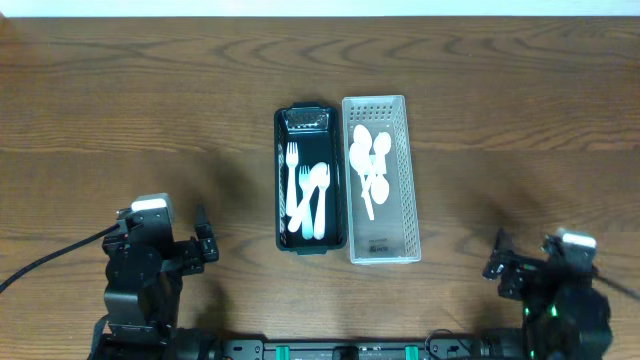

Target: Pack container

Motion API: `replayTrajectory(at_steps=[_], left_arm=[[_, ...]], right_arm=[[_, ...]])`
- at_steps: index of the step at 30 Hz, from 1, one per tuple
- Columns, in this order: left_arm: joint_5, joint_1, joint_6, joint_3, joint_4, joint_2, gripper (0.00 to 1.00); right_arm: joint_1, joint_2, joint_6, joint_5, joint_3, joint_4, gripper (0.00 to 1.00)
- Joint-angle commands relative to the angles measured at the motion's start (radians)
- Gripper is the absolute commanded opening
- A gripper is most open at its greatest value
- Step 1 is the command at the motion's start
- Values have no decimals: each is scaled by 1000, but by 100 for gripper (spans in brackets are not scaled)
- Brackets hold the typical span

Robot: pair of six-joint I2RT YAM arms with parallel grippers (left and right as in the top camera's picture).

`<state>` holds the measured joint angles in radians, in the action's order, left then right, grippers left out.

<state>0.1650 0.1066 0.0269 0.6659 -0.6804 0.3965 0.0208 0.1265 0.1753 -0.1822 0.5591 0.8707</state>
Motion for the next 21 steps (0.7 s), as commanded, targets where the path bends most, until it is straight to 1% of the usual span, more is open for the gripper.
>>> replayTrajectory(at_steps=[1,3,10,13,15,18,21], left_arm=[[11,2,11,-5,1,2,98],[11,2,11,-5,1,2,98],[11,2,11,-5,1,2,98],[11,2,11,-5,1,2,98],[11,2,11,-5,1,2,98],[11,2,11,-5,1,2,98],[11,2,11,-5,1,2,98]], right_arm=[[-1,-99,-1,18,-68,-51,99],[0,-121,-1,18,-134,-155,99],[6,-116,-8,67,-430,-683,99],[7,-122,-8,72,-543,-856,99],[7,-122,-9,80,-554,-846,99],[11,-122,-47,86,-554,-846,99],[15,-121,-23,112,-554,-830,99]])
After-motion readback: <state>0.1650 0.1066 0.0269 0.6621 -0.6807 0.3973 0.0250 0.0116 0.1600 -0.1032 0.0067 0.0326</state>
